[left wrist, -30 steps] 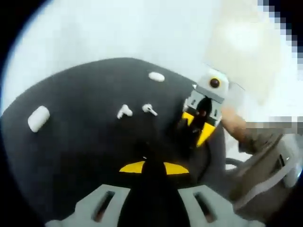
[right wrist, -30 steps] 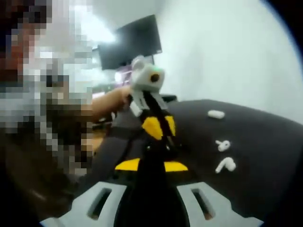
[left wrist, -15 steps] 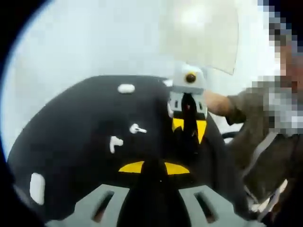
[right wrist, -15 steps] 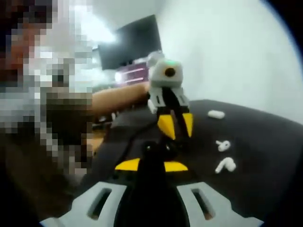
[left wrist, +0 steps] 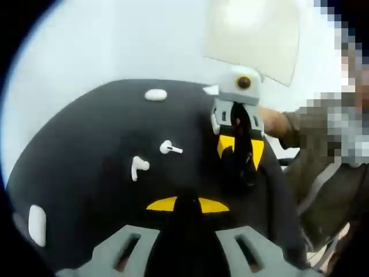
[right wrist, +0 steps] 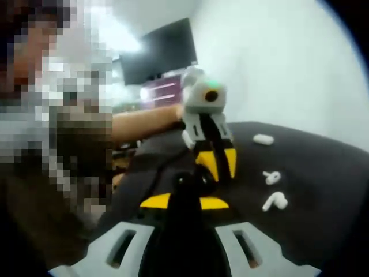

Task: Pick up three earphones and place each one into its charging case using tactile feedback, ensure that each earphone is properly inserted and securely positioned inside the case.

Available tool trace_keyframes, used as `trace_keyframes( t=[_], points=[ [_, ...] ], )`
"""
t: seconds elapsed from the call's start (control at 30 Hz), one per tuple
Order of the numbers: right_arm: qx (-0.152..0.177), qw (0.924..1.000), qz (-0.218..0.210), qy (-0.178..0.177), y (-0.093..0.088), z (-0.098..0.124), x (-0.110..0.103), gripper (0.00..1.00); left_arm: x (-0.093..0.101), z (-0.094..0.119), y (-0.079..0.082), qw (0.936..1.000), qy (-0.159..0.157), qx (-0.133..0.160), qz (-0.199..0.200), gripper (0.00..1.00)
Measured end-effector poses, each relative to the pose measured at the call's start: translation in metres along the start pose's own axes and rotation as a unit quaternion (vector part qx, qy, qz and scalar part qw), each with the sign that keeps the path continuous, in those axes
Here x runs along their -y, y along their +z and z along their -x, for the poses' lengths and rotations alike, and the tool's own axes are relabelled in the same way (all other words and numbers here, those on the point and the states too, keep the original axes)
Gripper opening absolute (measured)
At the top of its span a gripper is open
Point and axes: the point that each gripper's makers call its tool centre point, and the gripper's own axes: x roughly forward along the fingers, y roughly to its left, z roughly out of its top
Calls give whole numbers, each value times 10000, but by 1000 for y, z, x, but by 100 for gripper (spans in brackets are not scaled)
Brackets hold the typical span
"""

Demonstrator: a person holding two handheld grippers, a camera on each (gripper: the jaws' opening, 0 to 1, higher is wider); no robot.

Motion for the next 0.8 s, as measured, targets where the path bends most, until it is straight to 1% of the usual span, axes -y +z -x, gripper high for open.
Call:
trace_keyframes(
  t=[0.07,0.1,0.13,0.2,0.23,0.27,0.3,0.33,0.37,0.4,0.43,0.47,0.5,0.53,0.57,0.63,0.7,0.73,0.77,0.8],
  points=[
    [-1,10000,4,-8,0,0,0,18,-1,7,2,9995,170,263,56,10],
    [-2,10000,9,-12,0,0,0,18,-2,13,4,9986,287,441,96,10],
    [-2,10000,15,-15,0,0,-1,18,-3,19,6,9972,395,626,101,10],
    [-6,10000,9,-22,0,0,0,18,-3,34,15,9922,676,1043,31,10],
    [-8,10000,9,-24,0,0,0,18,-2,46,23,9867,909,1346,-67,10],
    [-10,10000,5,-27,0,0,1,18,1,53,30,9814,1013,1624,-115,10],
    [-15,10000,-8,-32,0,0,2,18,4,57,35,9778,1083,1787,-158,10],
    [-17,10000,-19,-34,0,0,2,18,11,61,42,9734,1174,1938,-344,10],
    [-21,10000,-29,-38,0,0,3,18,17,64,48,9679,1315,2050,-620,10],
    [-24,10000,-29,-44,0,0,4,18,23,66,55,9600,1476,2182,-947,10],
    [-25,10000,-25,-48,0,0,4,18,32,66,60,9528,1557,2287,-1252,10],
    [-27,10000,-19,-55,-1,0,4,18,41,64,63,9478,1612,2323,-1476,10],
    [-27,10000,-12,-60,-1,0,4,18,52,60,66,9368,1711,2390,-1897,10],
    [-29,10000,1,-67,-1,0,4,18,56,54,65,9302,1788,2390,-2137,10],
    [-31,10000,11,-75,-1,0,5,18,57,51,63,9278,1867,2347,-2219,10],
    [-36,9999,32,-89,-1,1,5,18,57,38,57,9257,1931,2283,-2319,10],
    [-37,9999,47,-92,-1,1,5,18,53,27,51,9272,1971,2175,-2326,10],
    [-36,9999,50,-92,-1,1,5,18,51,24,50,9271,1988,2170,-2322,10],
    [-36,9999,51,-91,-1,1,5,18,51,22,50,9269,1959,2224,-2301,10],
    [-36,9999,53,-90,-1,1,5,18,50,21,52,9255,1973,2291,-2282,10]
  ],
)
